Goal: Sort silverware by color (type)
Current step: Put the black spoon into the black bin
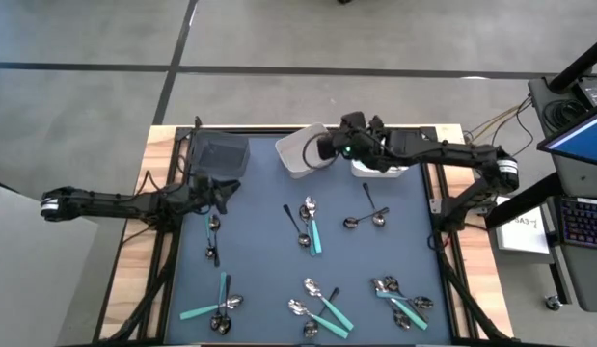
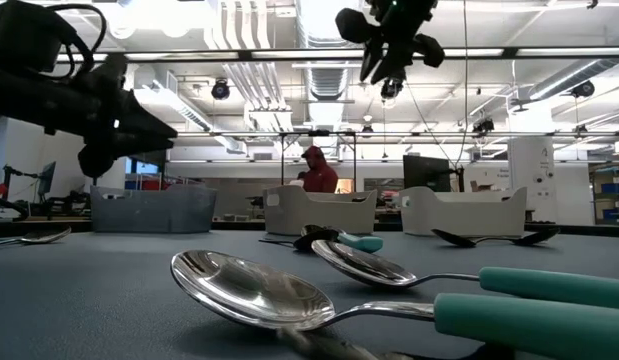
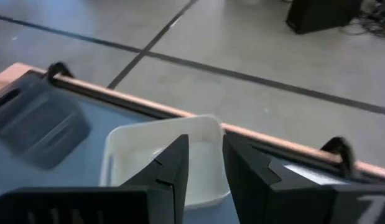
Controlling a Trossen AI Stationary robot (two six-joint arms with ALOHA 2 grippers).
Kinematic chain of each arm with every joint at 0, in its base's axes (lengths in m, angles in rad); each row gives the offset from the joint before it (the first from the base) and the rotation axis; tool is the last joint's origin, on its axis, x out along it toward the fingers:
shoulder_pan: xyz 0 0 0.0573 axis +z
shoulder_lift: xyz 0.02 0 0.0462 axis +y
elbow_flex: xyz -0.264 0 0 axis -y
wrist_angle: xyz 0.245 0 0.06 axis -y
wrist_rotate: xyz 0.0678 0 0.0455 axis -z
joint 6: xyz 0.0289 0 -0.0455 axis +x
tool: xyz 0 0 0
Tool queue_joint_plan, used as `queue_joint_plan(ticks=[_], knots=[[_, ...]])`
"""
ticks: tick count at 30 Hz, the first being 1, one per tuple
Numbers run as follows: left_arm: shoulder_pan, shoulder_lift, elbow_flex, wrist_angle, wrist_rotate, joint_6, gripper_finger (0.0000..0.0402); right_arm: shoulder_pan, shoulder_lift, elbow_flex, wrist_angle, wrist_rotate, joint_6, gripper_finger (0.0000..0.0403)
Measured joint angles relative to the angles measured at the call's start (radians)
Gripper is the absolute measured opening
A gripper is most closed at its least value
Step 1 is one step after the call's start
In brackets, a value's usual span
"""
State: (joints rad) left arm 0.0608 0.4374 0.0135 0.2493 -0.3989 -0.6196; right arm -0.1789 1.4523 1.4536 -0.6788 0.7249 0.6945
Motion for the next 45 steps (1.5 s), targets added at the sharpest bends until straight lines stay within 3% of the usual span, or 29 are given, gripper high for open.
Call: queue_joint_plan(ticks=[4, 13, 18, 26, 29, 31, 40, 45], knots=[[0.000, 0.015, 0.043, -0.090, 0.124, 0.000, 0.0082, 0.059, 0.012, 0.000, 0.004, 0.001, 0.004, 0.0093], [0.000, 0.117, 0.257, -0.499, 0.174, 0.036, 0.0082, 0.103, 0.062, 0.000, -0.006, 0.008, 0.039, 0.0086], [0.000, 0.198, 0.398, -0.743, 0.136, -0.017, 0.0082, 0.103, 0.089, 0.000, -0.028, 0.008, 0.048, 0.0084], [-0.001, 0.334, 0.630, -1.064, -0.056, -0.134, 0.0082, 0.103, 0.096, -0.001, -0.062, 0.008, 0.058, 0.0082], [-0.001, 0.375, 0.671, -1.151, -0.073, -0.152, 0.0082, 0.103, 0.091, -0.001, -0.092, 0.008, 0.060, 0.0079], [-0.001, 0.397, 0.676, -1.195, -0.024, -0.173, 0.0082, 0.103, 0.089, -0.001, -0.128, 0.006, 0.082, 0.0078], [-0.034, 0.439, 0.562, -1.192, 0.385, -0.314, 0.0082, 0.115, 0.095, -0.002, -0.237, -0.083, 0.167, 0.0091], [-0.090, 0.432, 0.511, -1.191, 0.469, -0.401, 0.0082, 0.123, 0.113, -0.003, -0.240, -0.099, 0.134, 0.0099]])
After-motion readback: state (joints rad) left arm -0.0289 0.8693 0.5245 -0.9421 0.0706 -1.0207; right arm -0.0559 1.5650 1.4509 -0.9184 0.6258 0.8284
